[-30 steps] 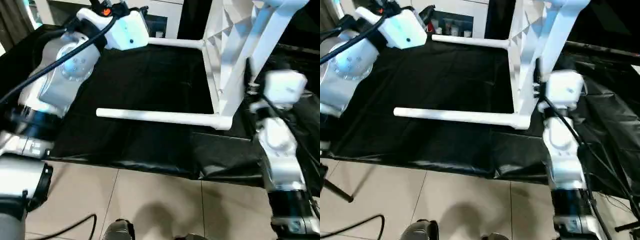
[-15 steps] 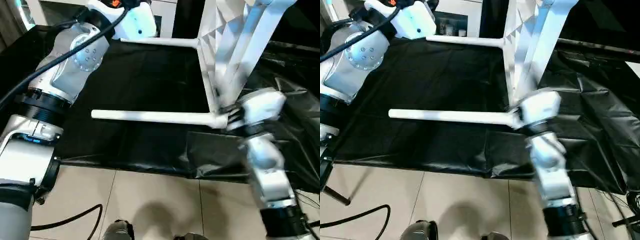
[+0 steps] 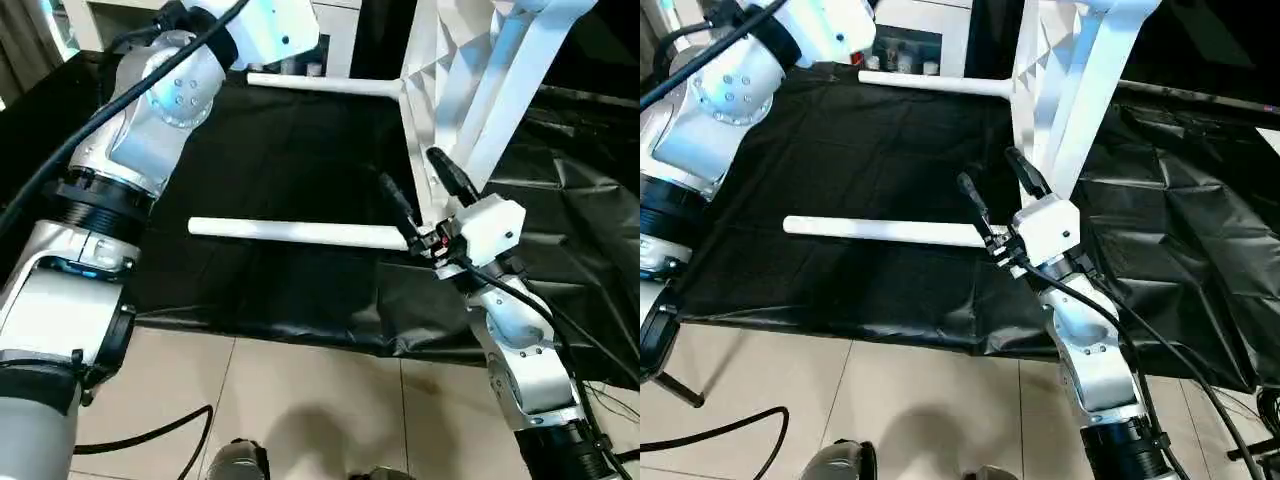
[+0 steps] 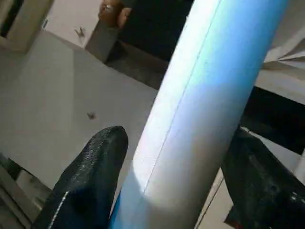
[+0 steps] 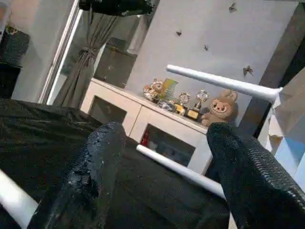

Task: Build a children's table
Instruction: Flip table

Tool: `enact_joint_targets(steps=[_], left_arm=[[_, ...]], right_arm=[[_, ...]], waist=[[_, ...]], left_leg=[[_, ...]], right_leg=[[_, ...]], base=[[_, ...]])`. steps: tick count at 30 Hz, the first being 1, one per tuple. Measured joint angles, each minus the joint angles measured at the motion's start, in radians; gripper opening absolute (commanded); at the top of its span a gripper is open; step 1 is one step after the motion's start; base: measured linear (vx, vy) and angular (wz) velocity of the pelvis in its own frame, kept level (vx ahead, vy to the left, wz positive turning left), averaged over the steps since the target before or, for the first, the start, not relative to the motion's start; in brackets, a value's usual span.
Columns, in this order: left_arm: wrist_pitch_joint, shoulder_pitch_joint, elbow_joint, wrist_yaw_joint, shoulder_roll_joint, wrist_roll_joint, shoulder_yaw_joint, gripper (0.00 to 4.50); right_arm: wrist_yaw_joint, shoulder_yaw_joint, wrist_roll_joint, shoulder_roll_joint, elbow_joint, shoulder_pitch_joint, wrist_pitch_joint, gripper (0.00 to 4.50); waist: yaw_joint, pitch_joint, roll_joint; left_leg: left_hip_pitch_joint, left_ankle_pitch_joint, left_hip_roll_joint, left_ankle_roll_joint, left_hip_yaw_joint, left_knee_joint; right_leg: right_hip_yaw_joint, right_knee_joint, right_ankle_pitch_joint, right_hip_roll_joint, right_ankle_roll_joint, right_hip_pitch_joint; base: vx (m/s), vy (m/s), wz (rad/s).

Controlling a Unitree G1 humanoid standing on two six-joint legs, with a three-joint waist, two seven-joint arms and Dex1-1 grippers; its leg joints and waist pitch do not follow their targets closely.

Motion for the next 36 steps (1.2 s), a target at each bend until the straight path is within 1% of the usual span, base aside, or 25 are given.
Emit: enact_joint_targets(steps=[3, 6, 8, 10, 14, 17, 20, 23, 24, 25, 27, 28, 29, 30, 31, 32, 33, 35, 36], left_arm=[[0.05, 0.0, -0.019, -0.041, -0.01, -0.029, 0.016, 2.97], [0.132, 0.0, -0.039, -0.096, -0.031, -0.056, 0.037, 2.65], [0.177, 0.0, -0.046, -0.12, -0.044, -0.069, 0.043, 2.63], [0.23, 0.0, -0.055, -0.136, -0.061, -0.077, 0.051, 2.61], [0.314, -0.002, -0.059, -0.141, -0.094, -0.088, 0.068, 2.59], [0.366, -0.006, -0.069, -0.14, -0.108, -0.095, 0.092, 2.59], [0.412, -0.012, -0.082, -0.135, -0.115, -0.111, 0.127, 2.59], [0.459, -0.026, -0.09, -0.122, -0.134, -0.14, 0.171, 2.59], [0.472, -0.026, -0.097, -0.114, -0.14, -0.154, 0.187, 2.59], [0.486, -0.025, -0.104, -0.106, -0.144, -0.17, 0.203, 2.59], [0.51, -0.022, -0.122, -0.094, -0.156, -0.207, 0.245, 2.59], [0.516, -0.018, -0.131, -0.092, -0.163, -0.223, 0.266, 2.59], [0.526, -0.007, -0.146, -0.086, -0.171, -0.248, 0.291, 2.59], [0.531, 0.009, -0.163, -0.082, -0.178, -0.265, 0.31, 2.59], [0.533, 0.019, -0.171, -0.078, -0.181, -0.28, 0.32, 2.59], [0.539, 0.027, -0.182, -0.076, -0.186, -0.295, 0.331, 2.59], [0.547, 0.041, -0.204, -0.076, -0.187, -0.304, 0.338, 2.59], [0.562, 0.06, -0.238, -0.077, -0.193, -0.313, 0.347, 2.56], [0.571, 0.063, -0.248, -0.079, -0.194, -0.314, 0.348, 2.54]], right_arm=[[0.011, -0.002, 0.0, -0.009, 0.017, 0.001, 0.003, 3.09], [0.03, -0.003, 0.001, -0.011, 0.02, 0.002, 0.016, 3.09], [0.038, -0.003, 0.002, -0.018, 0.022, 0.002, 0.021, 3.09], [0.051, -0.004, 0.005, -0.026, 0.024, 0.002, 0.023, 3.09], [0.073, -0.006, 0.024, -0.042, 0.026, 0.002, 0.025, 3.09], [0.082, -0.013, 0.029, -0.043, 0.026, 0.01, 0.028, 3.09], [0.098, -0.015, 0.03, -0.05, 0.027, 0.024, 0.041, 3.09], [0.116, -0.015, 0.042, -0.052, 0.029, 0.047, 0.065, 3.09], [0.116, -0.017, 0.054, -0.049, 0.035, 0.054, 0.071, 3.27], [0.102, -0.031, 0.07, -0.035, 0.046, 0.06, 0.084, 3.44], [0.065, -0.068, 0.088, -0.017, 0.08, 0.062, 0.113, 3.5], [0.044, -0.093, 0.107, -0.003, 0.094, 0.062, 0.13, 3.73], [0.019, -0.124, 0.128, 0.012, 0.106, 0.062, 0.15, 3.73], [-0.006, -0.156, 0.158, 0.035, 0.112, 0.062, 0.17, 3.84], [-0.022, -0.173, 0.173, 0.043, 0.118, 0.062, 0.181, 3.84], [-0.039, -0.195, 0.203, 0.054, 0.127, 0.061, 0.201, 4.0], [-0.055, -0.215, 0.234, 0.072, 0.135, 0.056, 0.222, 4.0], [-0.071, -0.244, 0.295, 0.097, 0.151, 0.046, 0.262, 4.18], [-0.077, -0.252, 0.315, 0.103, 0.16, 0.036, 0.276, 4.26]], waist=[[0.002, 0.0, 0.0], [0.004, 0.0, 0.0], [0.005, 0.0, 0.002], [0.009, -0.001, 0.006], [0.015, -0.003, 0.024], [0.016, -0.007, 0.03], [0.015, -0.008, 0.032], [0.019, -0.008, 0.032], [0.02, -0.008, 0.032], [0.02, -0.008, 0.032], [0.022, -0.008, 0.031], [0.023, -0.008, 0.031], [0.025, -0.008, 0.031], [0.026, -0.007, 0.031], [0.027, -0.007, 0.03], [0.028, -0.007, 0.029], [0.027, -0.007, 0.028], [0.026, -0.006, 0.027], [0.026, -0.006, 0.026]], left_leg=[[0.004, 0.0, 0.0, 0.0, 0.0, 0.0], [0.006, 0.0, 0.0, 0.0, 0.0, -0.001], [0.007, 0.0, 0.0, 0.0, 0.0, -0.001], [0.008, 0.0, -0.001, 0.0, 0.0, -0.001], [0.01, 0.0, -0.003, 0.0, 0.001, -0.002], [0.009, 0.0, -0.004, 0.0, 0.001, -0.003], [0.009, 0.0, -0.004, 0.0, 0.001, -0.004], [0.009, 0.0, -0.004, 0.0, 0.001, -0.004], [0.009, 0.0, -0.004, 0.0, 0.001, -0.004], [0.008, 0.0, -0.004, 0.0, 0.001, -0.004], [0.007, 0.0, -0.004, 0.0, 0.001, -0.004], [0.006, 0.0, -0.004, 0.001, 0.001, -0.003], [0.005, -0.001, -0.004, 0.002, 0.001, -0.003], [0.005, -0.001, -0.003, 0.002, 0.001, -0.003], [0.004, -0.001, -0.003, 0.004, 0.001, -0.003], [0.003, 0.003, -0.003, 0.012, 0.001, -0.004], [0.003, 0.003, -0.003, 0.013, 0.001, -0.004], [0.001, 0.003, -0.003, 0.014, 0.001, -0.004], [0.0, 0.003, -0.003, 0.014, 0.001, -0.004]], right_leg=[[0.0, 0.0, 0.0, 0.0, 0.0, 0.003], [0.0, 0.0, 0.0, 0.0, 0.0, 0.003], [0.0, 0.0, -0.001, -0.001, 0.001, 0.004], [0.0, 0.0, -0.001, -0.001, 0.002, 0.003], [0.001, 0.0, -0.002, -0.003, 0.004, 0.003], [0.0, 0.0, -0.003, -0.004, 0.004, 0.005], [-0.001, 0.0, -0.002, -0.005, 0.004, 0.004], [-0.001, 0.0, -0.003, -0.005, 0.004, 0.005], [-0.001, 0.0, -0.003, -0.005, 0.004, 0.004], [-0.001, 0.0, -0.002, -0.005, 0.004, 0.004], [-0.002, -0.001, -0.001, -0.005, 0.001, 0.004], [-0.002, -0.001, -0.001, -0.005, 0.001, 0.003], [-0.002, -0.002, -0.001, -0.005, 0.001, 0.003], [-0.002, -0.002, -0.001, -0.005, 0.001, 0.003], [-0.003, -0.002, -0.001, -0.005, 0.001, 0.003], [-0.004, -0.004, -0.001, -0.005, 0.001, 0.002], [-0.004, -0.004, -0.001, -0.005, 0.001, 0.002], [-0.004, -0.006, -0.001, -0.005, 0.001, 0.002], [-0.004, -0.007, -0.001, -0.005, 0.001, 0.001]], base=[[0.0, 0.0, 0.0], [0.0, 0.0, 0.0], [0.0, 0.0, 0.0], [0.0, 0.0, 0.0], [0.0, 0.0, 0.0], [0.0, 0.0, 0.0], [0.0, 0.0, 0.0], [0.0, 0.0, 0.0], [0.0, 0.0, 0.0], [0.0, 0.0, 0.0], [0.0, 0.0, 0.0], [0.0, 0.0, 0.0], [0.0, 0.0, 0.0], [0.0, 0.0, 0.0], [0.0, 0.0, 0.0], [0.0, 0.0, 0.0], [0.0, 0.0, 0.0], [0.0, 0.0, 0.0], [0.0, 0.0, 0.0]])
